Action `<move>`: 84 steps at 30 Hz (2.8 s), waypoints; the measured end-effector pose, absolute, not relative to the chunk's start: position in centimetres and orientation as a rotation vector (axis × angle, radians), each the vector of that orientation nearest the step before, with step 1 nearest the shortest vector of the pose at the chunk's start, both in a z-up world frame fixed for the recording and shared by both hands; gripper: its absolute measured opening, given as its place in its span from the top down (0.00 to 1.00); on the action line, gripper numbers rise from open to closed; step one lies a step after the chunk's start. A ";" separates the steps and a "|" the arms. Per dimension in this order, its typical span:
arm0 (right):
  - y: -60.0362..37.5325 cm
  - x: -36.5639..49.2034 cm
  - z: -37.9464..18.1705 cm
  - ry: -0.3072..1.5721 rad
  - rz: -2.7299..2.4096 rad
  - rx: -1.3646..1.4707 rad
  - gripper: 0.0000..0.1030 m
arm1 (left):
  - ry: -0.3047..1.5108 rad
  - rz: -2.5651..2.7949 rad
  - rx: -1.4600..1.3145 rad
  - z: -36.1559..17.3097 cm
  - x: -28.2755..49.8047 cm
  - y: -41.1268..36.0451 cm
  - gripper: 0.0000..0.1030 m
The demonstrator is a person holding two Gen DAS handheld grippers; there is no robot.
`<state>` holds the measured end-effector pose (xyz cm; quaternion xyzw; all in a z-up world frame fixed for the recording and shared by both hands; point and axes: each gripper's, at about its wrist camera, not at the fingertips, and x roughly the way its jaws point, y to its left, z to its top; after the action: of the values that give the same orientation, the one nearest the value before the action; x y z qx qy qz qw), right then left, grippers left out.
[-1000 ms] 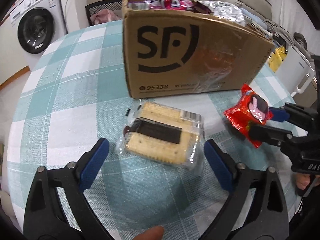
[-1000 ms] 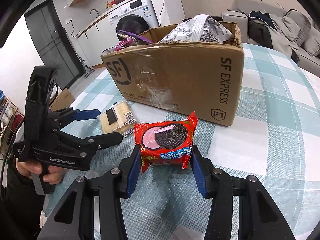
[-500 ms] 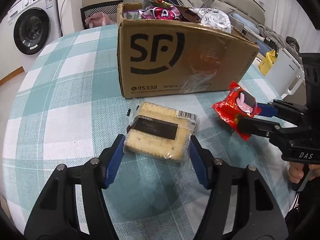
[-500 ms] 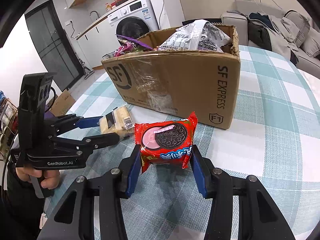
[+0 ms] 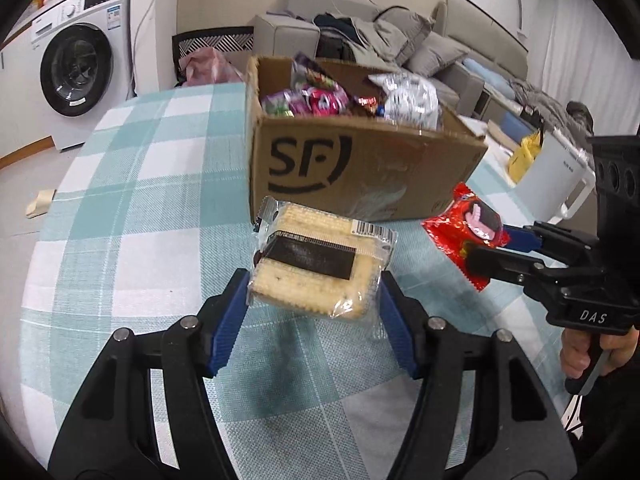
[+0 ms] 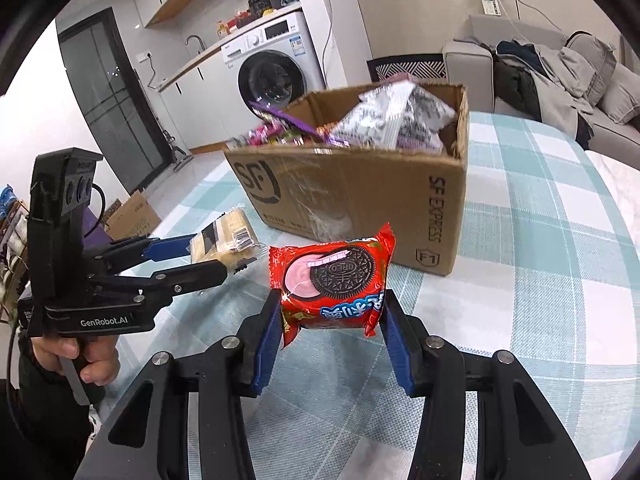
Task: Organize snacks
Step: 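Carry both packs over the box and open both grippers to drop them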
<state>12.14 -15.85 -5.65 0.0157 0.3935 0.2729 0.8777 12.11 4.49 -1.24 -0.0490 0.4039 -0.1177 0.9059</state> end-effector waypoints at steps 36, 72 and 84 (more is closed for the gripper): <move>-16.7 10.5 5.7 0.588 0.522 0.013 0.53 | 0.556 -0.175 -0.135 12.6 10.1 6.3 0.41; -14.3 21.2 2.5 0.638 0.440 0.070 0.53 | 0.628 -0.183 -0.112 7.8 24.2 3.4 0.41; -13.6 23.8 1.2 0.659 0.382 0.065 0.53 | 0.670 -0.193 -0.118 5.2 26.4 3.3 0.40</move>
<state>23.85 -13.57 1.24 0.0316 0.3216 0.1866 0.9278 26.44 3.31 5.20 -0.0578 0.3278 -0.0946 0.9382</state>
